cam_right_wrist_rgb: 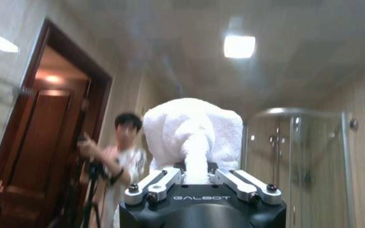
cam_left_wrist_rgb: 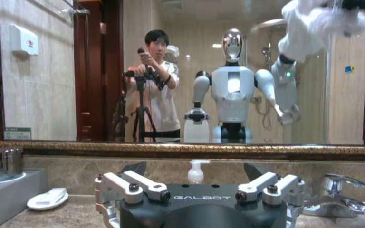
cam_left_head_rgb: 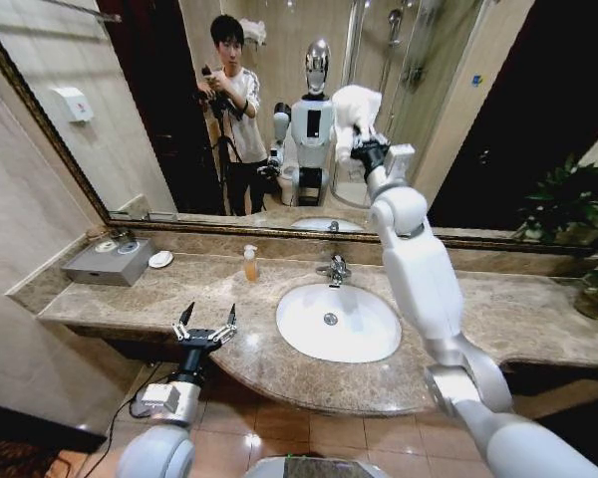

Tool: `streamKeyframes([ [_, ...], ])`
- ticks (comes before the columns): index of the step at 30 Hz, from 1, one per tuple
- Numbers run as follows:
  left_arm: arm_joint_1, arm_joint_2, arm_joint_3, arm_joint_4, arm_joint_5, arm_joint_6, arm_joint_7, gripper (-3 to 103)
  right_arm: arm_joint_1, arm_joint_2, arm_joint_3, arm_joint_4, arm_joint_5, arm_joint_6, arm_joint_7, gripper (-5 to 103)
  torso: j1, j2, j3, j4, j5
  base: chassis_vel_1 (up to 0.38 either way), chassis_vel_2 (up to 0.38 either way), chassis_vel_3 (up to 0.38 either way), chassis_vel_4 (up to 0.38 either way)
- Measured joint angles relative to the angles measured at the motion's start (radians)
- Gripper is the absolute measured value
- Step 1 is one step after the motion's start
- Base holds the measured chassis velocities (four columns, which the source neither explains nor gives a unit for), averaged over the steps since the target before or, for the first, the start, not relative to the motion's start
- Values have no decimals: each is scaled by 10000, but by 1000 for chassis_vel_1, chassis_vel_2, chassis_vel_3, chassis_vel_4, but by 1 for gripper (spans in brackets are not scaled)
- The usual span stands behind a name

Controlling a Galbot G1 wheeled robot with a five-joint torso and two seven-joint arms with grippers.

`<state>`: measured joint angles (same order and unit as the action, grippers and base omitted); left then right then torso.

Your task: Pick up the towel from the sink counter and wipe the mirror surface.

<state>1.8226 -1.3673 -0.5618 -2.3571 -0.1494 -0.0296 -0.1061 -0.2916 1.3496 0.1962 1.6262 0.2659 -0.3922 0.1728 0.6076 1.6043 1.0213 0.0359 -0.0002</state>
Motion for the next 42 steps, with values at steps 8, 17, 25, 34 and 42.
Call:
streamKeyframes([
  [8, 0, 0, 0, 0, 0, 0, 0, 100, -1631, 327, 21, -393, -778, 420, -306, 13, 0, 0, 1, 0, 3, 0, 0, 0, 0],
  [17, 0, 0, 0, -1, 0, 0, -1, 100, -646, 48, 76, -186, -507, 300, -209, 13, -1, 0, -1, 3, 0, 0, 0, 0, 0],
  [25, 0, 0, 0, 0, 0, 0, 0, 100, 702, -413, 151, -364, 209, 9, -127, 13, -1, 0, -1, -1, 1, 0, 0, 0, 0],
  [34, -1, -2, 0, 0, 0, 0, -2, 100, -1285, 10, 241, -379, -13, 395, -318, 13, 0, 0, 1, 1, 3, 0, 0, 0, 0],
  [42, 0, 0, 0, 0, 0, 0, 0, 100, -1765, 123, 275, -113, -255, 551, -306, 13, 0, 0, 1, 2, 4, 0, 0, 0, 0],
])
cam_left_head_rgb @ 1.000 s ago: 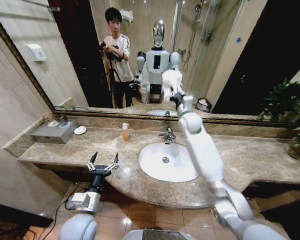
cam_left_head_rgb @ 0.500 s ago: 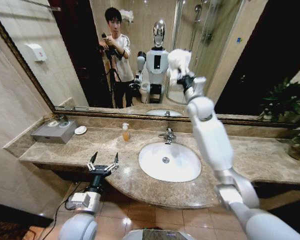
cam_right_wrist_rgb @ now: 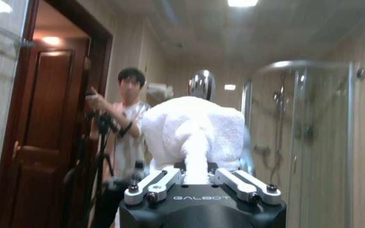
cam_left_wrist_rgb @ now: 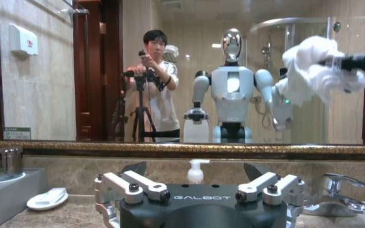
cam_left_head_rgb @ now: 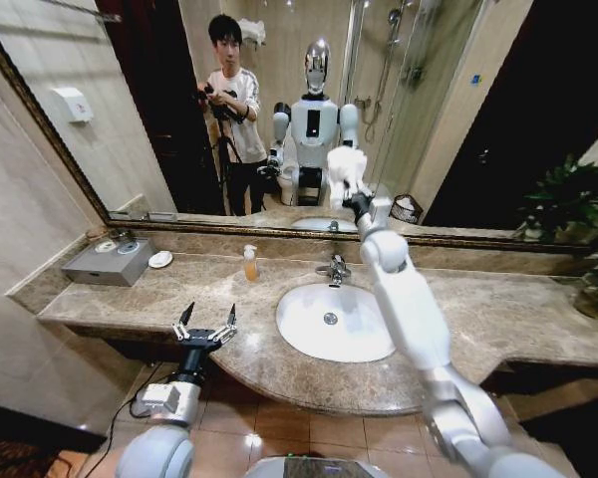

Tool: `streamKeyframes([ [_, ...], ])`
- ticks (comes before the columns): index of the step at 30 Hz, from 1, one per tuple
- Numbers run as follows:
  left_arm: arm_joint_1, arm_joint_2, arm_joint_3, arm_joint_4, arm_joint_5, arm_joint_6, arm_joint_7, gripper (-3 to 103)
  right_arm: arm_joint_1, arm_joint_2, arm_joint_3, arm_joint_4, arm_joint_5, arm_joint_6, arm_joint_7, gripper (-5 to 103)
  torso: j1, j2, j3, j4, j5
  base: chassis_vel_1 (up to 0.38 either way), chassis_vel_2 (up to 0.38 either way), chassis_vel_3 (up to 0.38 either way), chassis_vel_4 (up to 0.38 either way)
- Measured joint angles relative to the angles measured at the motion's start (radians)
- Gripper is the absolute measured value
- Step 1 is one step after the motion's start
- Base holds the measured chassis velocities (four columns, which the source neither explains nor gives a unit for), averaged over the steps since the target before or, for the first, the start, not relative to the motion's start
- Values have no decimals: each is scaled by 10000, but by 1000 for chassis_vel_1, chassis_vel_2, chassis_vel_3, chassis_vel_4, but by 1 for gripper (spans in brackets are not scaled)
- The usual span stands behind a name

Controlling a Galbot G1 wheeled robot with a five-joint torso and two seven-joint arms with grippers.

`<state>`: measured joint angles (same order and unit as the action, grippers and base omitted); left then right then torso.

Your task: Pick up the towel from the sink counter and wipe the mirror surface.

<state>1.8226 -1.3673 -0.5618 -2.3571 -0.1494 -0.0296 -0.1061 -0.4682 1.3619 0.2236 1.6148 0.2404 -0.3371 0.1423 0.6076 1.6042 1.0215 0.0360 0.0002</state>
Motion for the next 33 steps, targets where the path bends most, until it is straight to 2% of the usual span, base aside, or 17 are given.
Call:
streamKeyframes([
  [10, 0, 0, 0, 0, 0, 0, 0, 100, 2096, -335, -62, 154, 153, -430, 291, 13, 0, 1, -3, -1, -4, 0, 0, 0, 0],
  [14, 0, 0, 0, 0, 0, 0, -1, 100, 1918, -269, -124, 20, 141, -428, 289, 13, 1, 1, -2, 2, -5, 0, 0, 0, 0],
  [20, 0, 0, 0, 0, 0, 0, -1, 100, -169, -20, -32, 264, 62, -183, 159, 13, 1, 0, 0, -4, -2, 0, 0, 0, 0],
  [24, 0, 0, 0, 0, 0, 0, 0, 100, -744, 66, -14, 505, 75, -141, 114, 13, -1, 0, 0, -4, -1, 0, 0, 0, 0],
  [28, 0, 0, 0, 0, 0, 0, 0, 100, -466, 44, -40, 525, 124, -168, 148, 13, -1, 0, 0, -2, 0, 0, 0, 0, 0],
  [33, 0, 0, 0, 0, 0, 0, 0, 100, 1202, -423, -210, 511, 761, -578, 433, 13, 1, 0, -1, 1, -4, 0, 0, 0, 0],
])
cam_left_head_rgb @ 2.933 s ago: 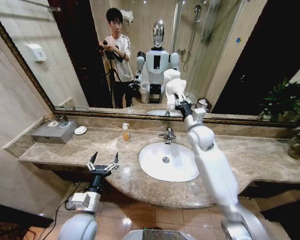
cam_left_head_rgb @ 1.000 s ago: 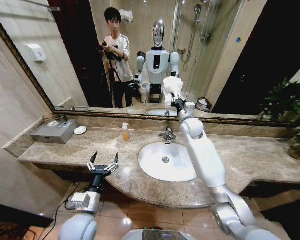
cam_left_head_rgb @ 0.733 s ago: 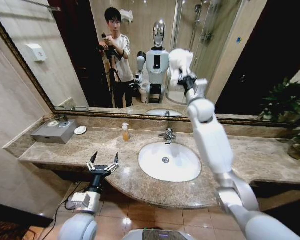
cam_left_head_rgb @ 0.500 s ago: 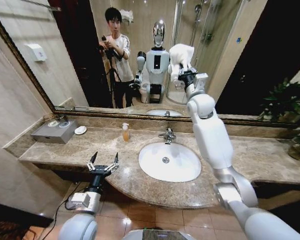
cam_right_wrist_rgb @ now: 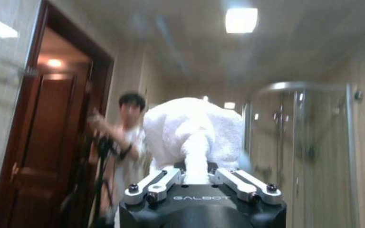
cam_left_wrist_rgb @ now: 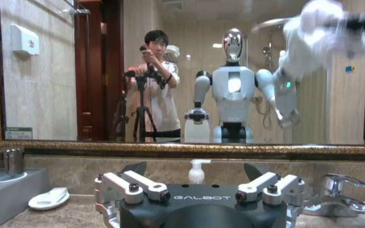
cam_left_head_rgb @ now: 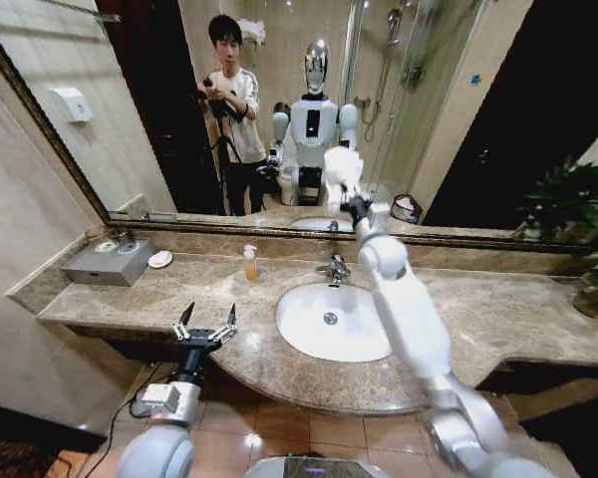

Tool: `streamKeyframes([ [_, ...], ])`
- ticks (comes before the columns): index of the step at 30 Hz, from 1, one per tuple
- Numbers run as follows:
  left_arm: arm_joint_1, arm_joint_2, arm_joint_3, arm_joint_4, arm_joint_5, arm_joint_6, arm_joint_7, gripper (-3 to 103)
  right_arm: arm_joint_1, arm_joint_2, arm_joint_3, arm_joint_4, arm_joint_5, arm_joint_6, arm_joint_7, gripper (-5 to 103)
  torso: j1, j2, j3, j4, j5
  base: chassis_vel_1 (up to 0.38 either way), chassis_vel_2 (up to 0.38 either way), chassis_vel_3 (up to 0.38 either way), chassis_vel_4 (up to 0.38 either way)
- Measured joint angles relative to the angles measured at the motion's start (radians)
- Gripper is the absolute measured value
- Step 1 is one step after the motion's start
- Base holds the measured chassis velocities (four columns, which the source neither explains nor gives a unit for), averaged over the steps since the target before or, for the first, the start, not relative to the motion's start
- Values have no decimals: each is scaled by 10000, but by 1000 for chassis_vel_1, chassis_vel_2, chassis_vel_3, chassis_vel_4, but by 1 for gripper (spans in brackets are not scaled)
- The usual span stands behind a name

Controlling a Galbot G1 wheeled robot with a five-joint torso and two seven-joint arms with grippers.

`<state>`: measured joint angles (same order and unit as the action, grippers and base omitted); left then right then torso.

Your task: Pick up the towel from the sink counter and wipe the mirror surface.

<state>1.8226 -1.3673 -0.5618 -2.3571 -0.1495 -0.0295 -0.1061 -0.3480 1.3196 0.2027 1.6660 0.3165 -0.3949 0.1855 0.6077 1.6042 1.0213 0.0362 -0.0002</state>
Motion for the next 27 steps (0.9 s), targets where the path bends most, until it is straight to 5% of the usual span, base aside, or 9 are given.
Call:
streamKeyframes([
  [7, 0, 0, 0, 0, 0, 0, 0, 100, 543, -199, -55, -122, 150, -196, 30, 13, -1, 1, -1, -3, 0, 0, 0, 0, 0],
  [17, 0, -1, 0, 0, 0, 0, 1, 100, -1994, 0, -140, 232, -463, 391, -418, 13, -2, 0, 1, -4, 4, 0, 0, 0, 0],
  [27, 0, 0, 0, 0, 0, 0, 0, 100, -20, -531, -163, 257, 55, 41, -245, 13, -1, 0, 0, -1, 2, 0, 0, 0, 0],
])
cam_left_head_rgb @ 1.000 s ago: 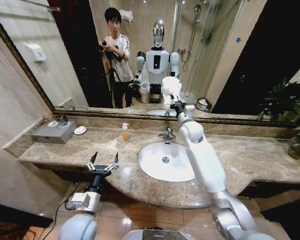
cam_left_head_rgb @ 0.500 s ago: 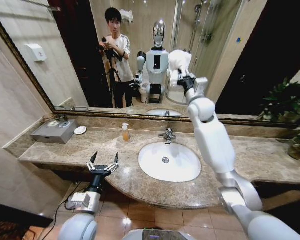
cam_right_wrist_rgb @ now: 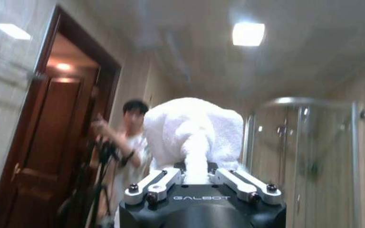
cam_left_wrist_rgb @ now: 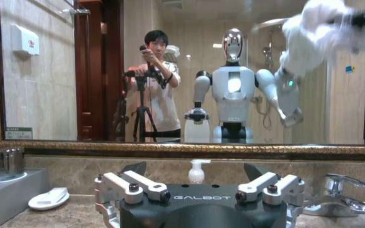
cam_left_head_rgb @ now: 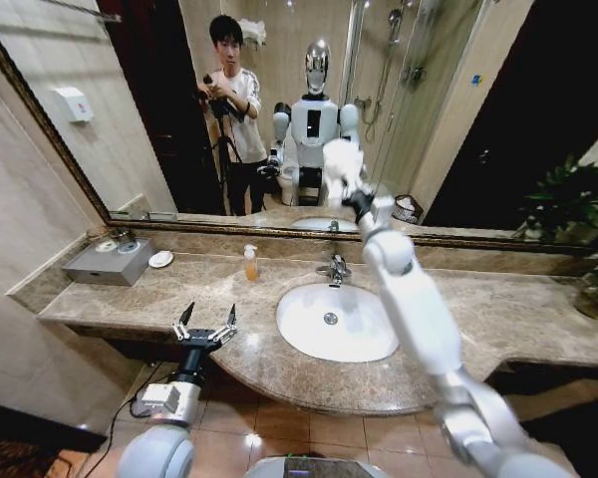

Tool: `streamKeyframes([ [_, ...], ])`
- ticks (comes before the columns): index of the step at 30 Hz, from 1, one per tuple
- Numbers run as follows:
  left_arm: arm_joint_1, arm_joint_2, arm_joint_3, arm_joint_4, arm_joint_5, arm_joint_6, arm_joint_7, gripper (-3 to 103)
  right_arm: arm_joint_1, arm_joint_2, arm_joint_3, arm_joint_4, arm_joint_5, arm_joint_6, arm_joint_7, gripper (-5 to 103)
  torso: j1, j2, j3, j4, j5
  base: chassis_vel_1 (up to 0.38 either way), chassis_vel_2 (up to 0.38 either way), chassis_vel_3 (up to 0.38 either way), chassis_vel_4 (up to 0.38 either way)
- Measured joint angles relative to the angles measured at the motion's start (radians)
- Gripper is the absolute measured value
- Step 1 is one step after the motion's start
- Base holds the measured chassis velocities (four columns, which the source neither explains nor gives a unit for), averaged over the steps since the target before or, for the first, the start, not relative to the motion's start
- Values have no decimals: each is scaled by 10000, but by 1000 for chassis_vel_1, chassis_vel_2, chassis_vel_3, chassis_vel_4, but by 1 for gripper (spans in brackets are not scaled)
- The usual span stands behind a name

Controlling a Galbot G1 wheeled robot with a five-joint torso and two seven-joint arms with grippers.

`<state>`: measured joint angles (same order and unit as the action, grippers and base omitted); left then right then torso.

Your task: Pick up the towel from the sink counter and wipe the mirror surface.

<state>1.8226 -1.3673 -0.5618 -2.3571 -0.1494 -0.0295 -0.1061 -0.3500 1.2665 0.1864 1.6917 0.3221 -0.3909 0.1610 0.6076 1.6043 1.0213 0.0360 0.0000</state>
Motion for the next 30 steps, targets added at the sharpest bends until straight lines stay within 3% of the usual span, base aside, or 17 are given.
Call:
streamKeyframes([
  [6, 0, 0, 0, -1, 0, 0, 0, 100, 852, -134, -81, -523, 173, -139, 27, 13, 0, 0, -1, -2, -1, 0, 0, 0, 0],
  [19, 0, 0, 0, 0, 0, 0, 1, 100, -1422, 392, -84, -360, -376, 282, -125, 13, 0, 0, 0, -3, 1, 0, 0, 0, 0],
  [30, 0, 0, 0, 0, 0, 0, 0, 100, 428, 158, -119, -356, -129, -39, 118, 13, 0, 0, 0, -1, -2, 0, 0, 0, 0],
])
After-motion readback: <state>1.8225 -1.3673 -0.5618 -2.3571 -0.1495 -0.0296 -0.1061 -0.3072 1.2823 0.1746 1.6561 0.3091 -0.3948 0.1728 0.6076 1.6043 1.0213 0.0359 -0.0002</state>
